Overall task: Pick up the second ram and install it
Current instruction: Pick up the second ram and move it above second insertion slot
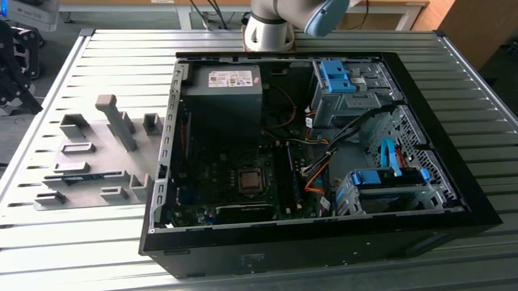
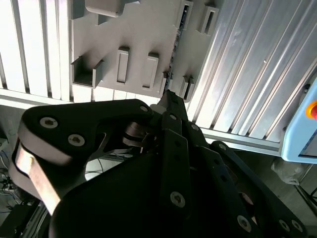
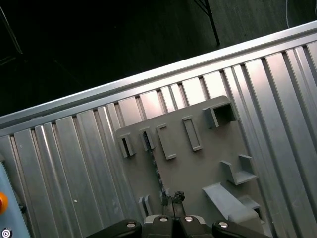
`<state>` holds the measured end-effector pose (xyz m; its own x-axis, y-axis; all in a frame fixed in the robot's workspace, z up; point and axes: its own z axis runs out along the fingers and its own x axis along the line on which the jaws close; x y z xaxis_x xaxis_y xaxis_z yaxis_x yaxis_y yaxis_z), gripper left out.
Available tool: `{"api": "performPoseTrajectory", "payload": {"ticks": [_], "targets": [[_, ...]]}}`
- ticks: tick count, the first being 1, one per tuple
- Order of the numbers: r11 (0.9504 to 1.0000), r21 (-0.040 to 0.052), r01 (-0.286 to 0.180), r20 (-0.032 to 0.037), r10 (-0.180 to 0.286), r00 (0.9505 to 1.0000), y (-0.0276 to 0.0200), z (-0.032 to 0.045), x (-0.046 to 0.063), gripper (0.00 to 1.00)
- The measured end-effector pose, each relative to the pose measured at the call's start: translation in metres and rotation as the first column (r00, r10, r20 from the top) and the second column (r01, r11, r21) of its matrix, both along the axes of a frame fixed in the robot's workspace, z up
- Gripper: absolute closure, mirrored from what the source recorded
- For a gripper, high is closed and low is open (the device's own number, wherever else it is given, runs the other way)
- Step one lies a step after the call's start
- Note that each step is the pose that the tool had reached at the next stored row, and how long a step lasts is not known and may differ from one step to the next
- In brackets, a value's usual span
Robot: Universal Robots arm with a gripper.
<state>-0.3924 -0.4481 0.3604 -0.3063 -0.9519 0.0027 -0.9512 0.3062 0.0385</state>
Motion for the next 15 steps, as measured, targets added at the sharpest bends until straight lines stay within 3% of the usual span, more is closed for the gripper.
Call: {"api": "performPoseTrajectory", "payload": {"ticks": [11,15], "targets": [[1.0,0.0,-0.001,0.0,0.001,1.0,0.0,0.0,0.0,0.89],[0.9994,0.0001,-0.034,0.0001,0.034,0.9994,0.0,-0.0001,0.0,0.89]]}}
